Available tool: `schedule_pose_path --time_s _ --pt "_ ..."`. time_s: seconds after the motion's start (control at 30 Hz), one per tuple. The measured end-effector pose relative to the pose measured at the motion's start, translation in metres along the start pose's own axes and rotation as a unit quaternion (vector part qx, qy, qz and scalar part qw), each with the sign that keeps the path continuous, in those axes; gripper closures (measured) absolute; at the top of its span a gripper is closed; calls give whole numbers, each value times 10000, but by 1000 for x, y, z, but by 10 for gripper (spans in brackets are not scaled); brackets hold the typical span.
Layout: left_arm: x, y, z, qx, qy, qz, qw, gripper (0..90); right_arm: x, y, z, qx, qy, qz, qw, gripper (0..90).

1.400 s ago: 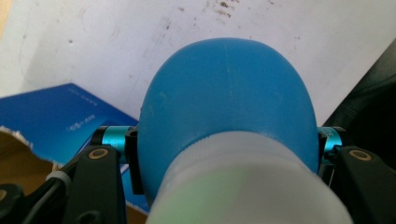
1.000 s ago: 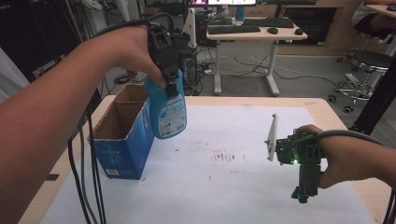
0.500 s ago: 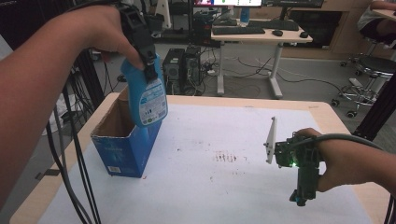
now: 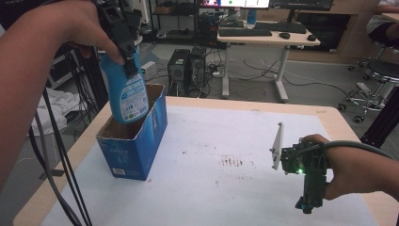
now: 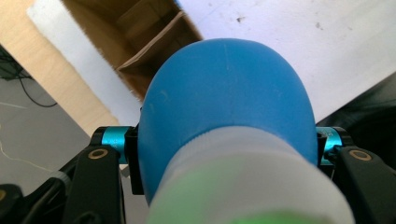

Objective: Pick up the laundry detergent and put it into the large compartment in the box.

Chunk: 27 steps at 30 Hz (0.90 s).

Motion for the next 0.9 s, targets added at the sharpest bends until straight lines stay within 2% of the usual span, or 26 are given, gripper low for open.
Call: schedule_pose_path --time_s 0.1,0.23,0.3,0.37,0.5,0.57,0.67,0.8,0.9 --pt "3 3 6 0 -65 10 10000 394 1 -2 -1 20 -15 0 10000 41" --pt "10 5 8 335 -203 39 9992 394 1 -3 -1 9 -26 13 10000 42" --pt "16 4 10 412 -226 57 9989 394 1 -3 -1 30 -23 15 10000 42" --pt "21 4 11 472 -172 84 9987 393 1 -4 -1 39 -24 10 10000 42" --pt "33 4 14 466 -24 121 9988 393 1 -3 -1 58 -20 34 10000 41" --pt "41 4 16 534 -23 127 9985 393 1 -3 -1 76 -21 33 10000 42" --pt "51 5 20 561 -25 186 9982 393 1 -2 -1 71 -19 25 10000 42" --pt "69 8 25 530 42 144 9985 393 1 -2 -1 104 -18 34 9999 42" --pt "80 9 27 604 74 152 9980 393 2 -3 -1 111 -21 60 9999 42"
Point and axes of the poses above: each handheld gripper's, and its own axes: x roughly forward along the jaws, y roughly out of its underside, z roughly to its left, the point moved 1 cm from there along x, roughly forward along the jaws, and after that the axes turned 6 degrees about x, right-handed, at the moved point
